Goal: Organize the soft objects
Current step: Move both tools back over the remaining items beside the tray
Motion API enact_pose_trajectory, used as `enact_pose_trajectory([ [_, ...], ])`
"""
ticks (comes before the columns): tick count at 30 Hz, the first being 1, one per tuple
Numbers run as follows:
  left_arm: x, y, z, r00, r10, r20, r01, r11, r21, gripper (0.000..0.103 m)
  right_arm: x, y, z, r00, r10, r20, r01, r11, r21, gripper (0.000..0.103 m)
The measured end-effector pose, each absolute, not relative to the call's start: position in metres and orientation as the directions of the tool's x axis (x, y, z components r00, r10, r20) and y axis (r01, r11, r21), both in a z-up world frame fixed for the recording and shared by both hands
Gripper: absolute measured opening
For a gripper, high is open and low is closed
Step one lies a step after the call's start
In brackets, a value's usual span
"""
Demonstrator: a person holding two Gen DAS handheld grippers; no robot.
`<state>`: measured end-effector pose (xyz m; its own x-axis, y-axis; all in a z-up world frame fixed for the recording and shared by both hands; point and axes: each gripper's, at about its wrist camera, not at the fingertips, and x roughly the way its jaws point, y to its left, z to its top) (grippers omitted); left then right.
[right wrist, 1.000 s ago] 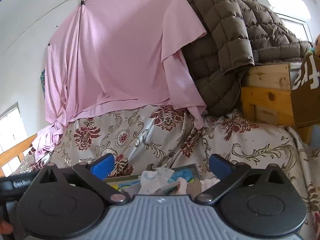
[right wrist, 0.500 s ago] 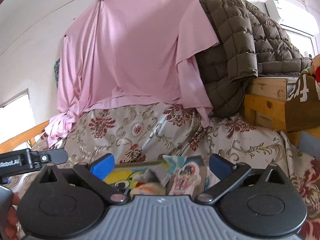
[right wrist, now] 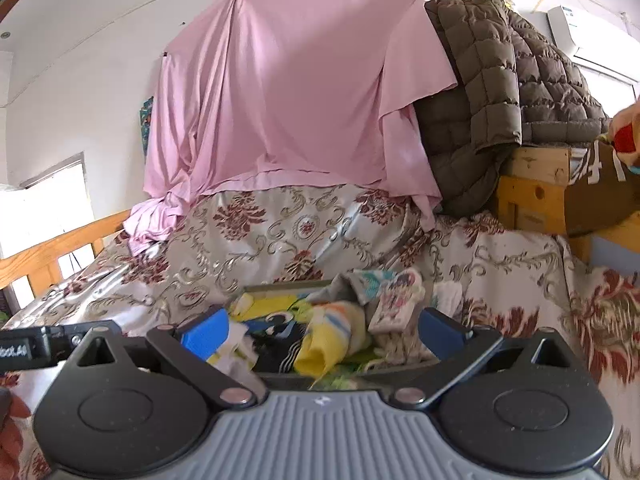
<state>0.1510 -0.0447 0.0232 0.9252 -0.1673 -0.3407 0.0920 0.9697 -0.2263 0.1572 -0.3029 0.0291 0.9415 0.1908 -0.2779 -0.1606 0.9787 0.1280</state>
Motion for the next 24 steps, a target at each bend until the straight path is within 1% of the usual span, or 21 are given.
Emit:
enact_pose_trajectory([
  [9, 0.112, -0.032, 0.004, 0.919, -0.112, -0.379, 0.043, 0.982, -0.186, 0.102, 0.119, -0.285, 0.000, 0.895, 0.215, -0.391, -0.186, 0.976, 0.112, 0.103],
  [16, 0.090, -0.019, -0.017, 0.906, -0.066, -0.419, -0.006, 0.986, -0.167, 0.102, 0.102, -0.277, -0.009, 0.882, 0.203, -0.425, -0.177, 0.979, 0.100, 0.103],
  [21, 0.084, -0.013, -0.030, 0.888, -0.019, -0.459, -0.046, 0.990, -0.130, 0.102, 0.104, -0.273, -0.017, 0.868, 0.206, -0.452, -0.181, 0.979, 0.098, 0.103],
  [24, 0.085, -0.009, -0.034, 0.878, 0.004, -0.478, -0.074, 0.989, -0.129, 0.102, 0.109, -0.271, -0.022, 0.852, 0.212, -0.478, -0.185, 0.977, 0.103, 0.103],
])
